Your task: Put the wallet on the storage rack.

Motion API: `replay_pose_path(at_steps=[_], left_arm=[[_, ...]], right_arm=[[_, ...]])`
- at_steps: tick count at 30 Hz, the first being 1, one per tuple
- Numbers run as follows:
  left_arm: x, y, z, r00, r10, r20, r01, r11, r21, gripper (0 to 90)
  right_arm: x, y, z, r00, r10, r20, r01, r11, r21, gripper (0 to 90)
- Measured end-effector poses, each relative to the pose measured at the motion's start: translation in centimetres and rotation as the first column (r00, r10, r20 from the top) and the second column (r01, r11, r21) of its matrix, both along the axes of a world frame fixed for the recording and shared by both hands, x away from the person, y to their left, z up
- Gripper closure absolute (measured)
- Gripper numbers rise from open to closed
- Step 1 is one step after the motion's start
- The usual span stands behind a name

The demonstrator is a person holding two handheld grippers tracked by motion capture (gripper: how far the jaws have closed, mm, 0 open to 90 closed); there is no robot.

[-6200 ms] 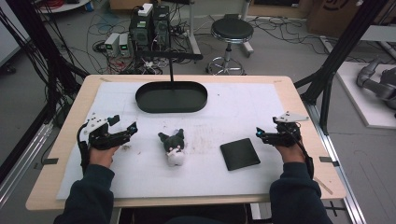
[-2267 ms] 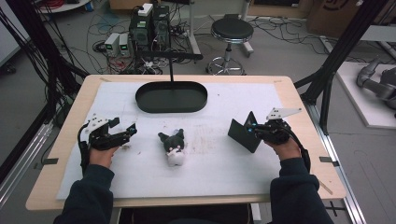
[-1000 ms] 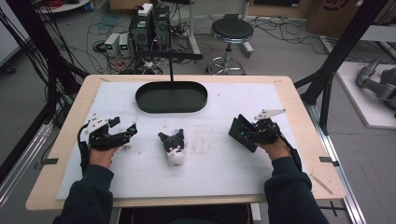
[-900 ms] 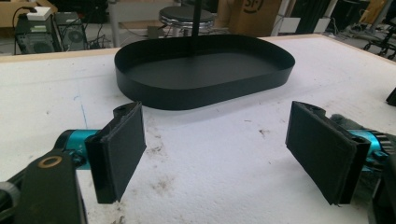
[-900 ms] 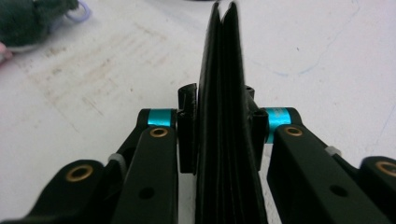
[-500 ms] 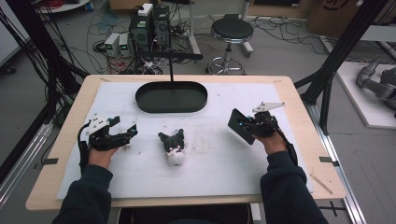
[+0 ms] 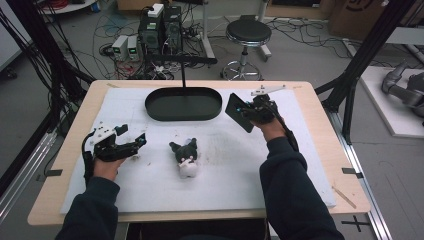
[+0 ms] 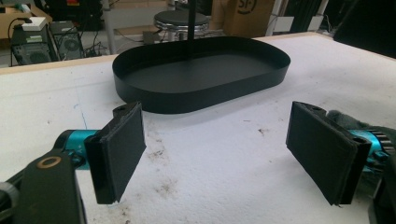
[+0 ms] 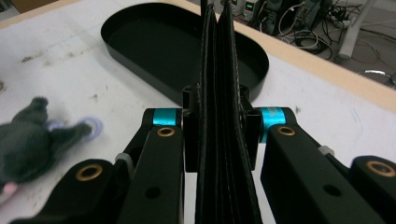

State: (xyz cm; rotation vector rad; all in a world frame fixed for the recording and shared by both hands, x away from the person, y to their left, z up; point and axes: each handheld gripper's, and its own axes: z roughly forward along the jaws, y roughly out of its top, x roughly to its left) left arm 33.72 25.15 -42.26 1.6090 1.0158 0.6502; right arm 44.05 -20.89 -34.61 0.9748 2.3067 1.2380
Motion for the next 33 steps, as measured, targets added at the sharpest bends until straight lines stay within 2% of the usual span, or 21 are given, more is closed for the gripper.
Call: replay_pose_path(at_steps=[1, 2, 3, 7, 8, 10, 11, 15, 16, 19, 20, 21, 26, 27, 28, 31, 32, 33], left_arm=[[0.0, 0.0, 0.0, 1.0, 0.0, 0.0, 0.0, 1.0, 0.0, 19.6], [0.0, 0.0, 0.0, 1.0, 0.001, -0.001, -0.001, 1.0, -0.003, 19.6], [0.0, 0.0, 0.0, 1.0, 0.001, -0.001, -0.001, 1.0, -0.003, 19.5], [0.0, 0.0, 0.0, 1.0, 0.002, -0.003, -0.002, 1.0, -0.002, 19.6], [0.0, 0.0, 0.0, 1.0, 0.001, -0.007, -0.001, 1.0, -0.005, 19.8], [0.1, 0.0, -0.1, 1.0, -0.001, -0.01, 0.001, 1.0, 0.001, 19.8], [0.1, 0.0, -0.1, 0.9999, 0.0, -0.01, 0.0, 1.0, 0.0, 19.8], [0.1, 0.0, -0.1, 1.0, -0.003, -0.009, 0.003, 1.0, -0.002, 19.8], [0.1, -0.1, -0.1, 0.9999, -0.004, -0.011, 0.004, 1.0, 0.001, 19.8], [0.1, -0.1, -0.1, 0.9999, -0.005, -0.011, 0.005, 1.0, 0.0, 19.9], [0.2, 0.0, -0.1, 0.9999, -0.002, -0.011, 0.002, 1.0, -0.006, 19.9], [0.2, 0.0, -0.1, 0.9999, -0.002, -0.011, 0.002, 1.0, -0.006, 19.8], [0.2, 0.1, -0.2, 0.9999, -0.001, -0.014, 0.0, 0.9999, -0.011, 19.9], [0.2, 0.1, -0.2, 0.9999, -0.001, -0.014, 0.0, 0.9999, -0.011, 19.9], [0.2, 0.0, -0.2, 0.9999, -0.001, -0.015, 0.001, 0.9999, -0.013, 19.9], [0.2, 0.0, -0.2, 0.9999, -0.005, -0.013, 0.004, 0.9999, -0.012, 20.1], [0.3, 0.0, -0.2, 0.9999, -0.004, -0.014, 0.004, 0.9999, -0.014, 20.1], [0.3, 0.1, -0.2, 0.9999, -0.003, -0.016, 0.003, 0.9999, -0.013, 20.1]], right_arm=[[0.0, 0.0, 0.0, 1.0, 0.0, 0.0, 0.0, 1.0, 0.0, 77.5], [0.7, 1.0, 0.3, 0.9997, 0.008, 0.022, -0.008, 1.0, -0.004, 77.6], [0.7, 1.0, 0.3, 0.9997, 0.008, 0.022, -0.008, 1.0, -0.004, 77.6], [2.2, 3.0, 0.8, 0.999, 0.017, 0.04, -0.017, 1.0, -0.006, 77.6], [3.0, 3.9, 1.0, 0.9989, 0.022, 0.041, -0.022, 1.0, -0.006, 77.6], [3.4, 4.4, 1.1, 0.9989, 0.023, 0.041, -0.023, 1.0, -0.017, 77.6], [3.9, 5.3, 1.0, 0.9979, 0.025, 0.06, -0.025, 1.0, -0.006, 77.6], [4.6, 6.5, 0.8, 0.9977, 0.034, 0.058, -0.034, 0.999, -0.002, 77.6], [5.2, 7.3, 0.6, 0.9978, 0.039, 0.053, -0.038, 0.999, -0.019, 77.6], [5.7, 8.1, 0.4, 0.9974, 0.04, 0.059, -0.038, 0.999, -0.023, 77.6], [6.3, 8.9, 0.2, 0.9967, 0.043, 0.069, -0.043, 0.999, -0.009, 77.6], [6.3, 8.9, 0.2, 0.9967, 0.043, 0.069, -0.043, 0.999, -0.009, 77.6], [8.5, 11.1, -1.5, 0.9989, 0.018, 0.043, -0.017, 0.999, -0.039, 77.6], [8.5, 11.1, -1.5, 0.9989, 0.018, 0.043, -0.017, 0.999, -0.039, 77.6], [9.0, 11.7, -2.0, 0.9976, 0.006, 0.069, -0.003, 0.999, -0.032, 77.6], [9.5, 12.2, -2.4, 0.9974, -0.008, 0.072, 0.01, 1.0, -0.015, 77.6], [9.9, 12.4, -3.0, 0.9971, -0.026, 0.072, 0.026, 1.0, -0.003, 77.6], [10.2, 12.4, -3.3, 0.9977, -0.036, 0.058, 0.035, 0.999, 0.01, 77.6]])
